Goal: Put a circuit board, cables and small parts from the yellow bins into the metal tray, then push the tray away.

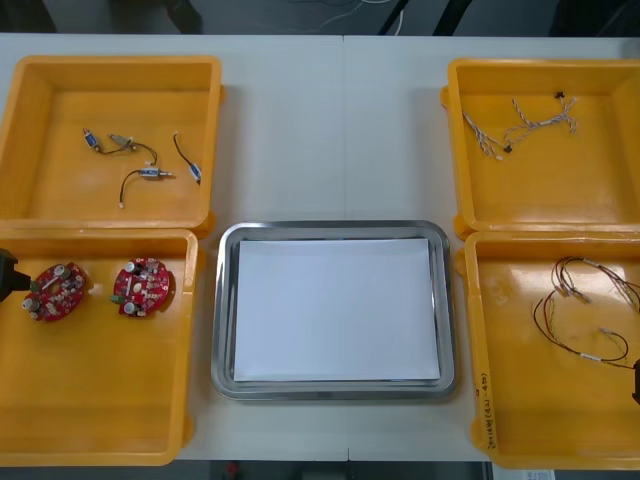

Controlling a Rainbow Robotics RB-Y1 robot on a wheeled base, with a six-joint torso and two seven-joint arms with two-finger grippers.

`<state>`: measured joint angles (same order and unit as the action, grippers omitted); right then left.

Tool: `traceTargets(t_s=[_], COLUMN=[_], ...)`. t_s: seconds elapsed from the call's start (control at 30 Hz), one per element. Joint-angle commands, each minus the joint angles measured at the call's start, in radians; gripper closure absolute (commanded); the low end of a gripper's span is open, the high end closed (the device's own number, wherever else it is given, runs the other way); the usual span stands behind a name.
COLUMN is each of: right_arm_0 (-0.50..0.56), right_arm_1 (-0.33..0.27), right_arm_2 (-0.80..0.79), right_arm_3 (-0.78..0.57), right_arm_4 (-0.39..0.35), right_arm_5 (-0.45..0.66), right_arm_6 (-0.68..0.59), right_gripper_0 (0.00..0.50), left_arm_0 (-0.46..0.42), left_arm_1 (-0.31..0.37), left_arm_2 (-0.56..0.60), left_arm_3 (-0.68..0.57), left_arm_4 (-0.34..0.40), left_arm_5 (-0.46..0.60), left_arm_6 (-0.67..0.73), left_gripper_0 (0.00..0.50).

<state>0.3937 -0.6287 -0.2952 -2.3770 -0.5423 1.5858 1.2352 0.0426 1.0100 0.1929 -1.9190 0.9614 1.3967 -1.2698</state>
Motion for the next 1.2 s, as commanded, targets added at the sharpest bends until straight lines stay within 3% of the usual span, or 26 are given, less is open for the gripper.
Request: traceTargets(t_s=[0.03,0.2,0.27,0.3,0.33,0.37,0.4,0.7,0.97,1.2], right_arm_0=[0.033,0.033,0.033,0.033,0.033,0.033,0.033,0.017,-0.064,-0.173], right_arm_1=[-0.036,-0.036,-0.034,-0.036,-0.034,-0.036,-0.036,-0.034,-0.049,-0.123], right_arm_2=[-0.032,-0.032,-0.032,-0.032,-0.032,-0.032,-0.032,-0.044,-0.090,-0.091], right_arm_3=[-0.034,-0.034,-0.034,-0.034,-0.034,-0.034,-0.034,-0.038,-0.038,-0.036], right_arm_4=[0.005,-0.004,-0.004,-0.004,-0.002,-0.001,-0.001,-0.011,-0.139,-0.240], right_arm_5=[-0.007,-0.007,-0.009,-0.007,-0.007,-0.009,-0.009,-0.007,0.033,0.103], right_arm_6=[-0.037,-0.034,-0.031,-0.031,-0.030,-0.031,-0.033,-0.028,-0.016,0.001], right_gripper_0=[0.500,0.483,0.287,0.218,0.103,0.028,0.000,0.000,0.000,0.000], left_arm_0=[-0.026,-0.026,-0.026,-0.026,-0.026,-0.026,-0.026,-0.026,0.002,0.033], left_arm_1=[0.006,-0.018,-0.028,-0.030,-0.033,-0.034,-0.036,-0.051,-0.068,-0.071], left_arm_2=[0.025,0.025,0.025,0.023,0.022,0.017,0.013,-0.024,-0.030,-0.053], left_arm_3=[0.017,0.037,0.046,0.049,0.051,0.055,0.058,0.101,0.103,0.103], left_arm_4=[0.011,0.010,0.007,0.005,0.002,-0.001,-0.003,-0.018,-0.030,-0.041], left_arm_5=[-0.018,-0.027,-0.035,-0.035,-0.039,-0.047,-0.054,-0.120,-0.145,-0.196], left_arm_6=[0.026,0.026,0.023,0.023,0.023,0.023,0.024,0.021,0.020,0.020], left_gripper_0=[0.000,0.000,0.000,0.000,0.000,0.000,0.000,0.000,0.000,0.000])
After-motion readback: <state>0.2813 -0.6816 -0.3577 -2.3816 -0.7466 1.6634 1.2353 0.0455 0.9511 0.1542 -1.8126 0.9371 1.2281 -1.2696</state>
